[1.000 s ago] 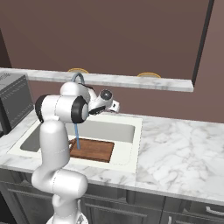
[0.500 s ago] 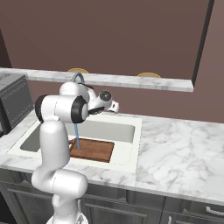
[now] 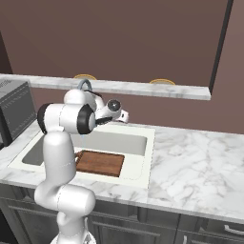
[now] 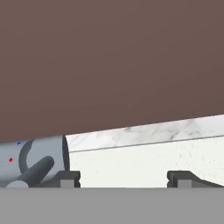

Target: Turn on the sink faucet with hot water and rinse the cutting board for ten seconds, then turn off the faucet. Push the cutting board to reach the water if necessary.

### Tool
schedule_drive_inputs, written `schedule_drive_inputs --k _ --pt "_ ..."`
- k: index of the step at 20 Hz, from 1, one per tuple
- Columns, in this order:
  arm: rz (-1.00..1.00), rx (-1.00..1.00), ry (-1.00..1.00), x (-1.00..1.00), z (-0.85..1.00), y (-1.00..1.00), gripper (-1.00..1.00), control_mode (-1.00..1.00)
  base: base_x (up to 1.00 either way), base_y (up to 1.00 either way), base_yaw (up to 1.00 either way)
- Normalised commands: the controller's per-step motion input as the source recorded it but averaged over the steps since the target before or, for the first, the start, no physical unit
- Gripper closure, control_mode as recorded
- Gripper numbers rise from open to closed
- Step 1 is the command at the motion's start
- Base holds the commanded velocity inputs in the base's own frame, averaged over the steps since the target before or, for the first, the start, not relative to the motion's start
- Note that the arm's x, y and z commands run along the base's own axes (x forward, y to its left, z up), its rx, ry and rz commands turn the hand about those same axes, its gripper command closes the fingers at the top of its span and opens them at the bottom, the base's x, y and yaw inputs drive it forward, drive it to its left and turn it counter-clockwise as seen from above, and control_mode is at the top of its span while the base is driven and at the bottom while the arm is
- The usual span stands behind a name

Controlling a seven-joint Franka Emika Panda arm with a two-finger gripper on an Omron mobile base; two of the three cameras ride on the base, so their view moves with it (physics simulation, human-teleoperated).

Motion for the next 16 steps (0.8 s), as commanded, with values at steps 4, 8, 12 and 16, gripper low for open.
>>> schedule_drive_inputs --k 4,8,12,16 --pt "0.00 0.00 -0.07 0.01 0.01 0.28 -1.00 -1.00 0.00 0.00 0.00" --pt "0.00 0.00 -0.05 0.00 0.00 0.29 -1.00 -1.00 0.00 0.00 0.00" --pt "0.00 0.00 -0.03 0.00 0.00 0.33 -1.00 -1.00 0.00 0.00 0.00" --pt "0.00 0.00 -0.02 0.00 0.00 0.34 -1.00 -1.00 0.00 0.00 0.00"
